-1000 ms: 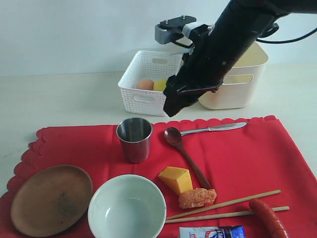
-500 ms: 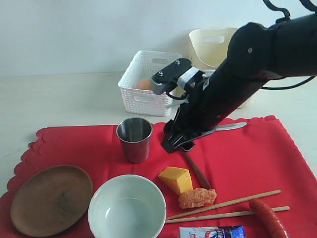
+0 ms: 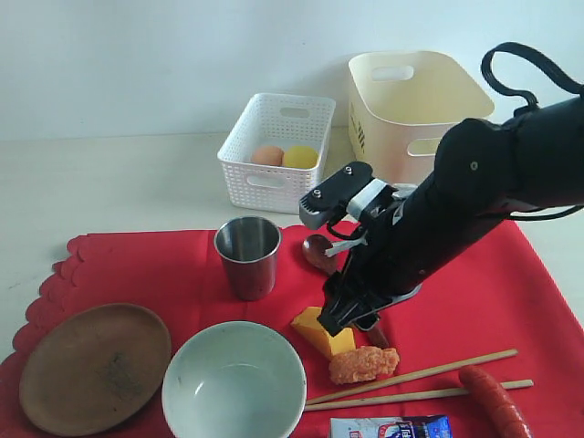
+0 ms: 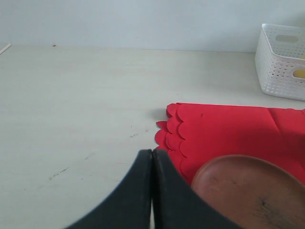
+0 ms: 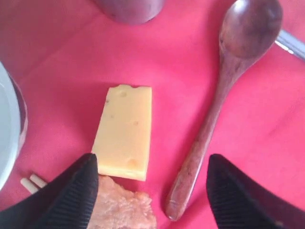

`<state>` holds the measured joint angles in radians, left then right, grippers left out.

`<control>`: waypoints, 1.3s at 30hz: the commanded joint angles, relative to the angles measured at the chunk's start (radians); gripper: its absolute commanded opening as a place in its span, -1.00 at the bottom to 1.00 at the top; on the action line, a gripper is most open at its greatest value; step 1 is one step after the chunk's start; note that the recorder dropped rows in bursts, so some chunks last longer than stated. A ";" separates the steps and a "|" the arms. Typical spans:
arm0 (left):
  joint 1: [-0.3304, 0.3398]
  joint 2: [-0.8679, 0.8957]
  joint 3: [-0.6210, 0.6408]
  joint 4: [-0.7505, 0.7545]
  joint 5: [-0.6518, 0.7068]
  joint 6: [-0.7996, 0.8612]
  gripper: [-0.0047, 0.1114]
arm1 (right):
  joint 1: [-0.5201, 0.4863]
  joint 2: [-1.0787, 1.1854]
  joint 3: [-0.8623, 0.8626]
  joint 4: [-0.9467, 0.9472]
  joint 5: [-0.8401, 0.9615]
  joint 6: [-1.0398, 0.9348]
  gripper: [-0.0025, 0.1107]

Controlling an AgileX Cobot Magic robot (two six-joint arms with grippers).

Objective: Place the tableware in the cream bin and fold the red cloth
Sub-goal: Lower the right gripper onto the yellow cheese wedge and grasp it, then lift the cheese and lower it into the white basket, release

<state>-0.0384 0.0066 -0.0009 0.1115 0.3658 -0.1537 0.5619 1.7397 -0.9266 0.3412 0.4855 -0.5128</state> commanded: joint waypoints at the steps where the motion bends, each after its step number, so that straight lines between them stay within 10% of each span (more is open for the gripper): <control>1: 0.004 -0.007 0.001 0.001 -0.010 -0.004 -0.92 | 0.033 -0.005 0.011 0.000 -0.053 0.001 0.14; 25: 0.004 -0.007 0.001 0.001 -0.010 -0.004 -0.92 | 0.044 0.129 0.011 0.027 -0.095 0.002 0.12; 34: 0.004 -0.007 0.001 0.001 -0.010 -0.004 -0.92 | 0.044 0.131 0.011 0.027 -0.133 0.002 -0.92; 39: 0.004 -0.007 0.001 0.001 -0.010 -0.004 -0.92 | 0.044 0.124 0.011 0.027 -0.141 0.002 -0.96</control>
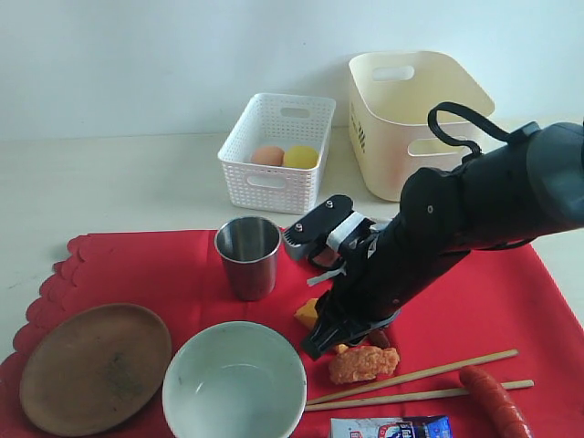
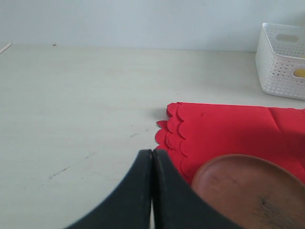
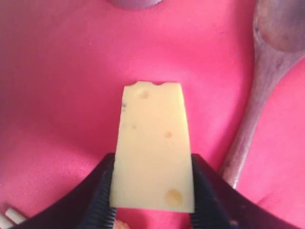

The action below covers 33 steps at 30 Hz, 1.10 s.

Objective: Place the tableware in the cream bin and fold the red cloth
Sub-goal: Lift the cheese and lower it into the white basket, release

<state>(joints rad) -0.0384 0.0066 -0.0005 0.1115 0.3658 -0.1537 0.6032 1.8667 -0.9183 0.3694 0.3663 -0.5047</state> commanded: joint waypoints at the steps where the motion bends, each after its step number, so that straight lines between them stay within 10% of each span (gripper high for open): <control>1: 0.004 -0.007 0.000 0.001 -0.010 -0.004 -0.92 | 0.002 -0.011 0.003 -0.002 -0.016 -0.006 -0.96; 33: 0.004 -0.007 0.000 0.001 -0.010 -0.004 -0.92 | 0.000 -0.288 -0.265 -0.056 0.054 0.027 -0.96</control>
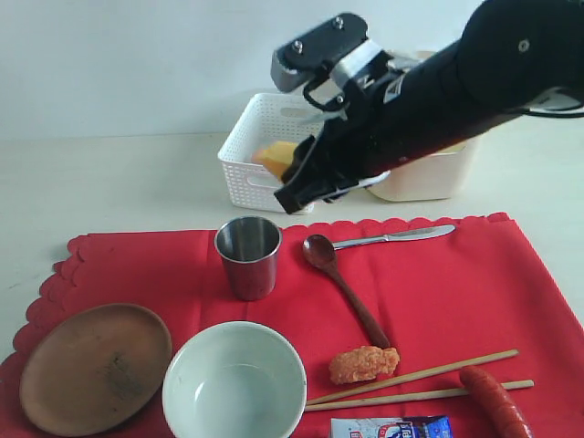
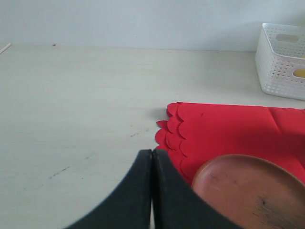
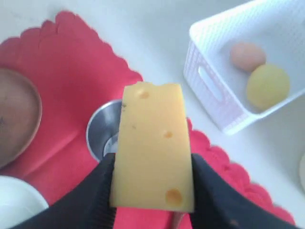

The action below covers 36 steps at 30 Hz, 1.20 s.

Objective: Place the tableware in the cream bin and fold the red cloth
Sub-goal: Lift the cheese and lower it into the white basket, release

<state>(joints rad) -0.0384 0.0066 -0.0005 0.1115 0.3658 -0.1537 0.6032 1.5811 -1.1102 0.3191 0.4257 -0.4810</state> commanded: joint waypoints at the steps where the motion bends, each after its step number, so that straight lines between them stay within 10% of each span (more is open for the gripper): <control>1: 0.004 -0.007 0.000 0.001 -0.010 -0.004 -0.92 | 0.000 0.003 -0.096 -0.006 -0.005 0.004 -0.96; 36: 0.004 -0.007 0.000 0.001 -0.010 -0.004 -0.92 | -0.181 0.646 -0.701 0.072 -0.030 0.067 -0.96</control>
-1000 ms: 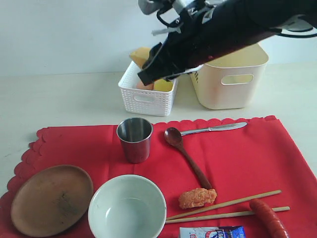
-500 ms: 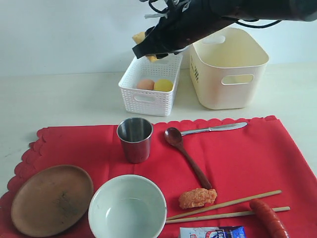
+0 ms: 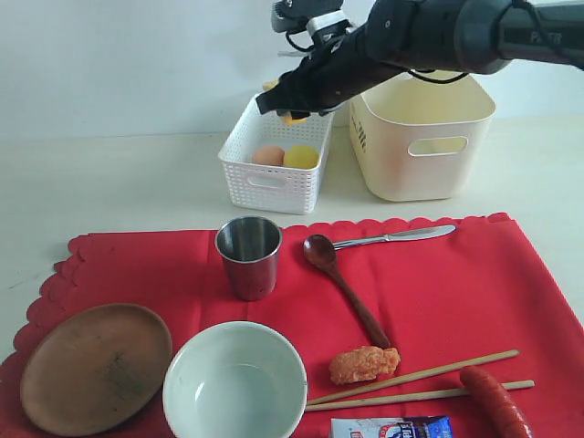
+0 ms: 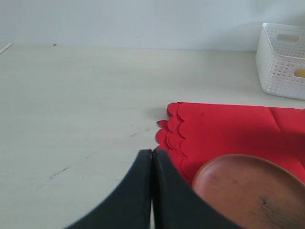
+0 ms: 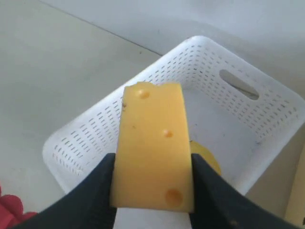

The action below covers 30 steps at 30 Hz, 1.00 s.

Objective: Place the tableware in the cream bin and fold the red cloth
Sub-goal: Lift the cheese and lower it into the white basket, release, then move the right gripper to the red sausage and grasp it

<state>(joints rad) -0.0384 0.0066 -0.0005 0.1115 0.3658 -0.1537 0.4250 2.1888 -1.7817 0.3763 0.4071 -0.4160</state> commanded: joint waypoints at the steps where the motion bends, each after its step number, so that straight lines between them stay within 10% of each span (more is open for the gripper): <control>1: 0.004 -0.007 0.000 0.001 -0.010 -0.004 -0.92 | -0.003 0.050 -0.035 0.014 -0.011 0.002 -0.96; 15: 0.004 -0.007 0.000 0.001 -0.010 -0.004 -0.92 | -0.003 0.127 -0.040 0.014 -0.036 -0.008 -0.93; 30: 0.004 -0.007 0.000 0.001 -0.010 -0.004 -0.92 | -0.003 0.125 -0.040 -0.019 -0.015 -0.008 -0.10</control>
<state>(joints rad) -0.0384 0.0066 -0.0005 0.1115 0.3658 -0.1537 0.4250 2.3389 -1.8094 0.3684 0.3978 -0.4183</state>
